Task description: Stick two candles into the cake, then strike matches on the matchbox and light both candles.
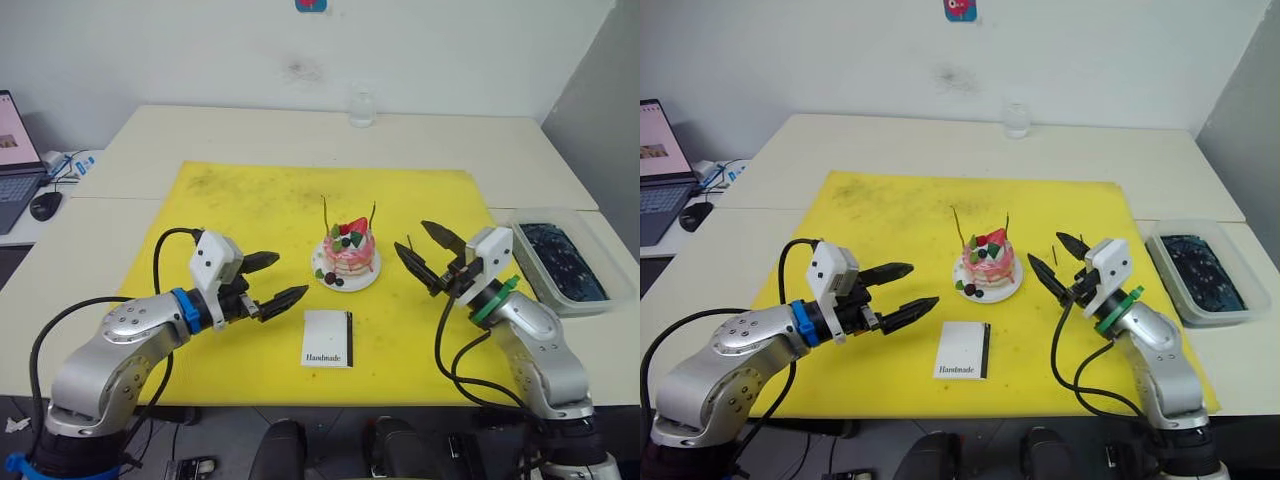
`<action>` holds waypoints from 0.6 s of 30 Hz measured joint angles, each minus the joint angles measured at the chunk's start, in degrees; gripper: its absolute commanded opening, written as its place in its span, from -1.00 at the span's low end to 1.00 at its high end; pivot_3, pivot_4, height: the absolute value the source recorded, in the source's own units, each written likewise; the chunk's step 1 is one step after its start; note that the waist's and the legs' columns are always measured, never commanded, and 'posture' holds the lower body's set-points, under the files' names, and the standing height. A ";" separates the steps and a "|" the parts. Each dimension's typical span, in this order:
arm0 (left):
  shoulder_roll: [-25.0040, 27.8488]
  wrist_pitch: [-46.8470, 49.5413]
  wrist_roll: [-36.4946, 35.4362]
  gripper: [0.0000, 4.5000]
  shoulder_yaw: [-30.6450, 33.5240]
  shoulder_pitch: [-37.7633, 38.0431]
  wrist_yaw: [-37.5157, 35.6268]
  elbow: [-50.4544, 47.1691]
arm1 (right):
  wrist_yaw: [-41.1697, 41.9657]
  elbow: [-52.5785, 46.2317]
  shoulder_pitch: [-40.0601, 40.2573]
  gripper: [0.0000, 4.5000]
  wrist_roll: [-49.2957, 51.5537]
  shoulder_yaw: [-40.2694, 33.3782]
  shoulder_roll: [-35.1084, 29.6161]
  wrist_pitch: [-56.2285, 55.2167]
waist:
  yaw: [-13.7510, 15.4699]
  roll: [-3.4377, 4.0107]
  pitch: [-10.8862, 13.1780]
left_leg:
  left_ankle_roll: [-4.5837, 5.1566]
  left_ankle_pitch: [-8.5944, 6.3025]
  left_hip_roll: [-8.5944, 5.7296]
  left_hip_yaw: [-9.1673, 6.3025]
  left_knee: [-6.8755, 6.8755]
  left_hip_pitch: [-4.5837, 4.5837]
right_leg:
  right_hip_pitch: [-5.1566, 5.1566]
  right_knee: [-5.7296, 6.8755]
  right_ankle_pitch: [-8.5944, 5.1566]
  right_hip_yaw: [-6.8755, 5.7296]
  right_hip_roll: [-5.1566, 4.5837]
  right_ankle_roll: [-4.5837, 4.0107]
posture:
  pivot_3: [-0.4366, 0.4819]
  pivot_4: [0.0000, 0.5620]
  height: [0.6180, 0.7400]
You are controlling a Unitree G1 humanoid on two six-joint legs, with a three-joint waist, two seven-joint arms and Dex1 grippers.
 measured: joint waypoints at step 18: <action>9.46 29.30 -31.22 1.00 10.25 5.30 -0.92 2.20 | 12.56 -6.97 3.03 -0.57 4.19 -0.10 -16.36 11.18 | 0.02 -0.01 0.02 | 0.00 0.00 -0.01 -0.07 -0.01 0.02 | -0.01 -0.01 -0.05 -0.10 -0.06 -0.08 | -0.05 -0.47 1.00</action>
